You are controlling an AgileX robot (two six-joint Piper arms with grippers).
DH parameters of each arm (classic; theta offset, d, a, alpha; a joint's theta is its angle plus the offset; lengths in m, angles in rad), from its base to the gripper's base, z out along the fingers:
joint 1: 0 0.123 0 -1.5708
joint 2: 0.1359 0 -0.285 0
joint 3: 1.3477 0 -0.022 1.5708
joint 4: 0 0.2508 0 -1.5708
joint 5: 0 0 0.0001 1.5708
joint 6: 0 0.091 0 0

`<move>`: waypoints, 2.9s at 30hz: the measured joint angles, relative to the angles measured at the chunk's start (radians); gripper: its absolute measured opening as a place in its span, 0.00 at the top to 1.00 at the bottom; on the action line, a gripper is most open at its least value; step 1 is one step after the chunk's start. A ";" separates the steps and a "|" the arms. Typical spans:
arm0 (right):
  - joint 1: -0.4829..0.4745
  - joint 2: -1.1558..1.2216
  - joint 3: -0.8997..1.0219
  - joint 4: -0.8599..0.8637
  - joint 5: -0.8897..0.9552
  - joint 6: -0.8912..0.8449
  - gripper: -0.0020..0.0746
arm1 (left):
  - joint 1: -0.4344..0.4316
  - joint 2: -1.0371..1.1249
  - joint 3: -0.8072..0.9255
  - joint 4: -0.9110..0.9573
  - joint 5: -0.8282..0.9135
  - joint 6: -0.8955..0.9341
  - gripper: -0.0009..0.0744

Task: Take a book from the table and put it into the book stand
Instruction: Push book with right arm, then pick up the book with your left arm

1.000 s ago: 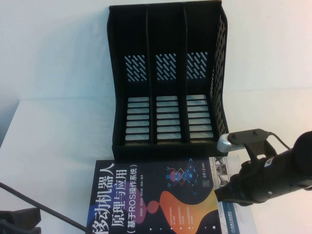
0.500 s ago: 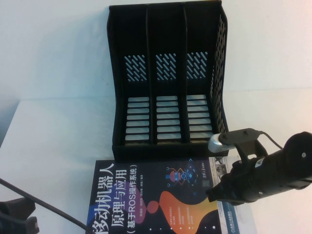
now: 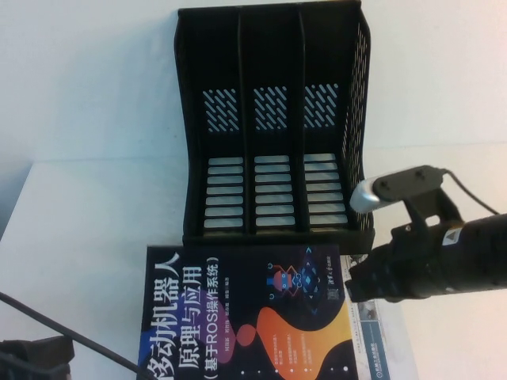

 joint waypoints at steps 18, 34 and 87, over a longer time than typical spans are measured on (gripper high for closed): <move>-0.122 -0.351 0.000 -0.437 0.264 0.305 0.98 | 0.000 0.495 -0.201 -0.099 0.132 0.068 0.39; -0.128 -0.570 0.065 -0.632 0.425 0.527 0.98 | 0.070 0.690 -0.262 -0.296 0.207 0.232 0.35; -0.128 -0.810 0.202 -0.758 0.568 0.699 0.98 | 0.265 1.233 -0.277 -0.729 0.530 0.707 0.43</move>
